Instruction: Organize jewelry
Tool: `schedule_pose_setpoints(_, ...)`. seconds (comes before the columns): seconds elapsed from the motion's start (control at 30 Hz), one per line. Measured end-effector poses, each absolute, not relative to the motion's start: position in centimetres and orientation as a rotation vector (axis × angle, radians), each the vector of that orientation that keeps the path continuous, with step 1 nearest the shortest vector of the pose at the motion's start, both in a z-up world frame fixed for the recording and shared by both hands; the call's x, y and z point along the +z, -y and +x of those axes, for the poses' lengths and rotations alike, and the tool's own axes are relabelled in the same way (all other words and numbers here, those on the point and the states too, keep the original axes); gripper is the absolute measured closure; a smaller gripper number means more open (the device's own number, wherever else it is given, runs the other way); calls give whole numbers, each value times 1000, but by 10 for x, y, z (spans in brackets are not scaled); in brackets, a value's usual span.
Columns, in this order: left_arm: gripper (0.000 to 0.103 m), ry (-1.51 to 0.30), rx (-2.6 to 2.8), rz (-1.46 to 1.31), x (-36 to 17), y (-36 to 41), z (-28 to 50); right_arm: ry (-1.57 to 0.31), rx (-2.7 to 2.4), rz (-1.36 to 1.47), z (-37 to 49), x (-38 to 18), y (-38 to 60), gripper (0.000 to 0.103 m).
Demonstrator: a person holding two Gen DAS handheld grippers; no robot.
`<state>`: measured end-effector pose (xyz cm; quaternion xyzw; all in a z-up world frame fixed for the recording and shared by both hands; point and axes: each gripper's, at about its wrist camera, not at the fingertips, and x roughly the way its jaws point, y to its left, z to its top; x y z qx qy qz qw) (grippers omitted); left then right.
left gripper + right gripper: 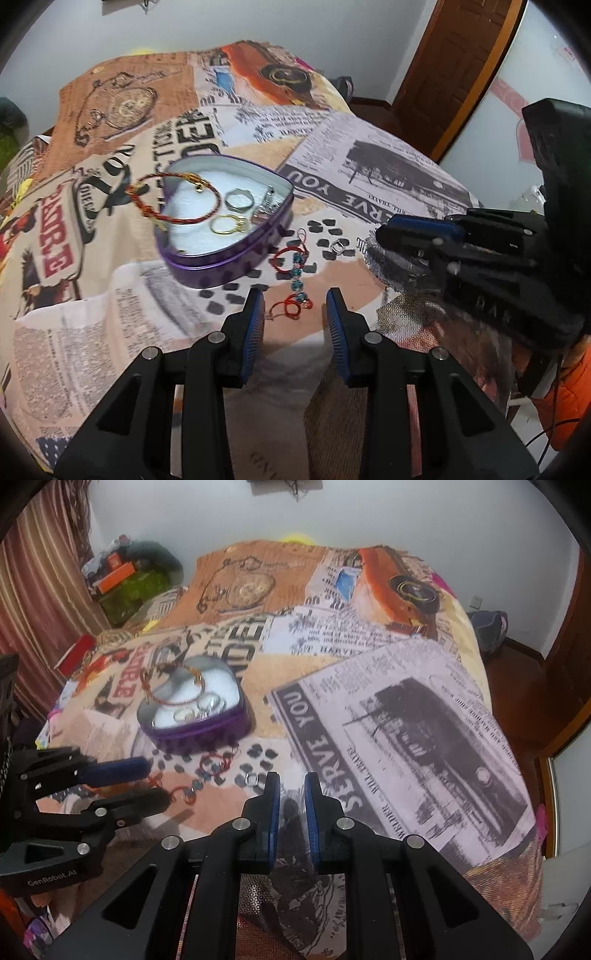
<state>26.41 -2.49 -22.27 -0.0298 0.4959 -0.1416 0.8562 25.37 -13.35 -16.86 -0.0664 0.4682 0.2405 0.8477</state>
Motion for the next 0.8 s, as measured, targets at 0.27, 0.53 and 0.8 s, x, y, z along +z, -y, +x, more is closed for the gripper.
schedule_pose_setpoints(0.27,80,-1037,-294,-20,-233,30,275,-989,561,-168,251,-175,125,91)
schedule_pose_setpoints(0.53,97,-1026,-282,-72,-235,10,273,-996,600,-195,256,-181,109,91)
schedule_pose_setpoints(0.8,97,-1007,-269,-72,-234,3,265,-984,599,-276,252,-192,98,89)
